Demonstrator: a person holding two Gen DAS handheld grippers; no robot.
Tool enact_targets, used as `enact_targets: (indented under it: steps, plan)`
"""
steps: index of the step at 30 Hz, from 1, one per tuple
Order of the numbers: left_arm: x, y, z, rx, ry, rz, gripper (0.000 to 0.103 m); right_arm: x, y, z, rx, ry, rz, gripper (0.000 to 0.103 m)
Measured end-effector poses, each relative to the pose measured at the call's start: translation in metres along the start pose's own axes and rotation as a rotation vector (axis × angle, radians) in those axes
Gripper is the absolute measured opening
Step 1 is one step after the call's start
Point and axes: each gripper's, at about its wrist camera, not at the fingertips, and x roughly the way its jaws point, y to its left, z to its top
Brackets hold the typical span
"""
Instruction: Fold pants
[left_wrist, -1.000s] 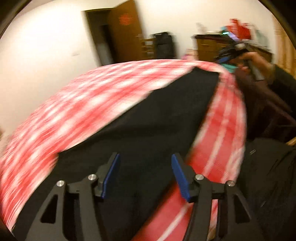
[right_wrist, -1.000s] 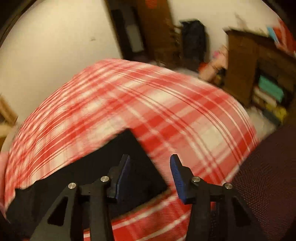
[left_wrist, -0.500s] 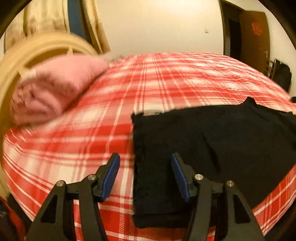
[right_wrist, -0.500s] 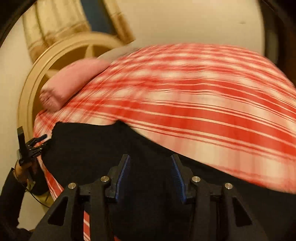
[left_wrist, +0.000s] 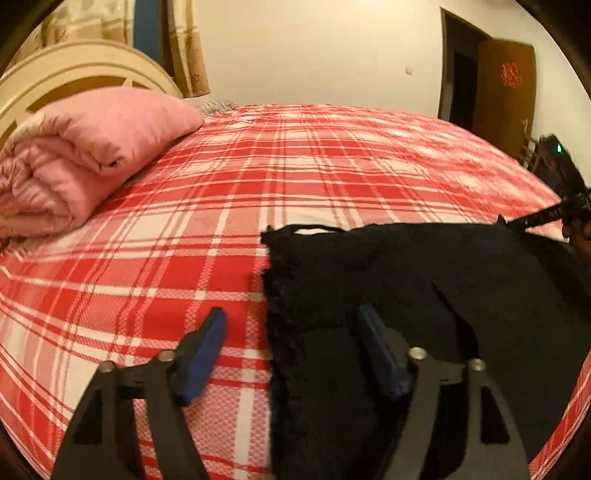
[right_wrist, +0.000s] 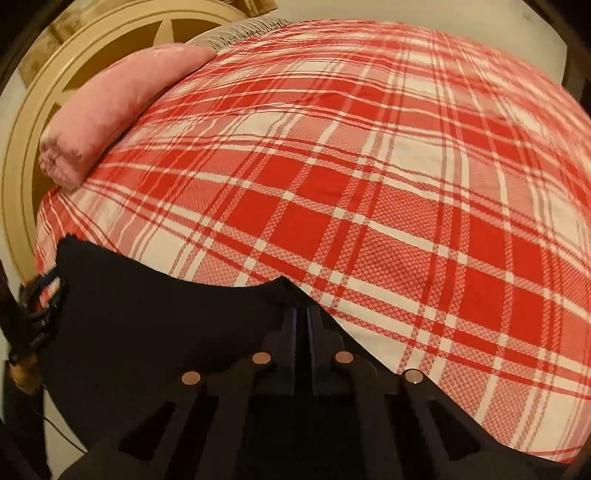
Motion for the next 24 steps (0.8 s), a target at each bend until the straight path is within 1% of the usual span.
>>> enact_targets:
  steps: [1,3,5,6,7,8,11,12,13,15,16,18,19,20,21,22,24]
  plan:
    - [-0.001,0.002,-0.002,-0.020,-0.007,-0.010,0.077,-0.004,-0.001,-0.001,-0.006,-0.004,0.008,0.006]
    - [-0.006,0.002,-0.005,-0.033,-0.023,-0.005,0.077,-0.022,-0.004,-0.007,-0.017,-0.038,-0.008,0.015]
    - [-0.015,0.001,-0.007,-0.041,-0.043,0.023,0.077,-0.055,-0.019,-0.024,-0.018,-0.078,-0.001,0.032]
    - [-0.020,0.000,-0.008,-0.052,-0.054,0.039,0.077,-0.078,-0.028,-0.040,-0.024,-0.105,-0.011,0.036]
    - [-0.023,0.001,-0.010,-0.062,-0.065,0.047,0.077,-0.090,-0.032,-0.048,-0.034,-0.122,-0.025,0.045]
    - [-0.025,0.000,-0.012,-0.070,-0.069,0.053,0.078,-0.109,-0.038,-0.066,-0.051,-0.148,-0.054,0.047]
    - [-0.019,-0.001,-0.014,-0.049,-0.059,0.070,0.079,-0.152,-0.045,-0.126,-0.101,-0.193,-0.169,0.047]
    - [-0.018,-0.001,-0.012,-0.048,-0.056,0.074,0.081,-0.159,-0.043,-0.144,-0.119,-0.197,-0.189,0.047]
    - [-0.015,0.001,-0.011,-0.046,-0.051,0.080,0.083,-0.164,-0.037,-0.169,-0.152,-0.189,-0.207,0.047]
    - [-0.012,0.001,-0.009,-0.024,-0.058,0.098,0.090,-0.163,-0.027,-0.197,-0.172,-0.184,-0.219,0.047]
    - [-0.009,0.000,-0.009,0.005,-0.069,0.115,0.092,-0.157,-0.021,-0.210,-0.163,-0.183,-0.219,0.047]
    - [-0.005,0.004,-0.009,-0.008,-0.070,0.115,0.097,-0.142,-0.009,-0.225,-0.157,-0.182,-0.197,0.047]
    - [-0.004,0.007,-0.008,-0.029,-0.062,0.103,0.098,-0.135,-0.005,-0.230,-0.157,-0.179,-0.197,0.047]
    - [-0.004,0.008,-0.008,-0.032,-0.061,0.096,0.098,-0.119,0.003,-0.236,-0.165,-0.145,-0.193,0.047]
    - [-0.005,0.009,-0.009,-0.024,-0.062,0.096,0.098,-0.111,0.015,-0.242,-0.183,-0.164,-0.224,0.050]
    - [-0.006,0.008,-0.010,-0.016,-0.064,0.100,0.098,-0.109,0.023,-0.244,-0.207,-0.185,-0.242,0.050]
    - [-0.006,0.007,-0.009,-0.007,-0.065,0.106,0.098,-0.108,0.039,-0.244,-0.278,-0.166,-0.222,0.050]
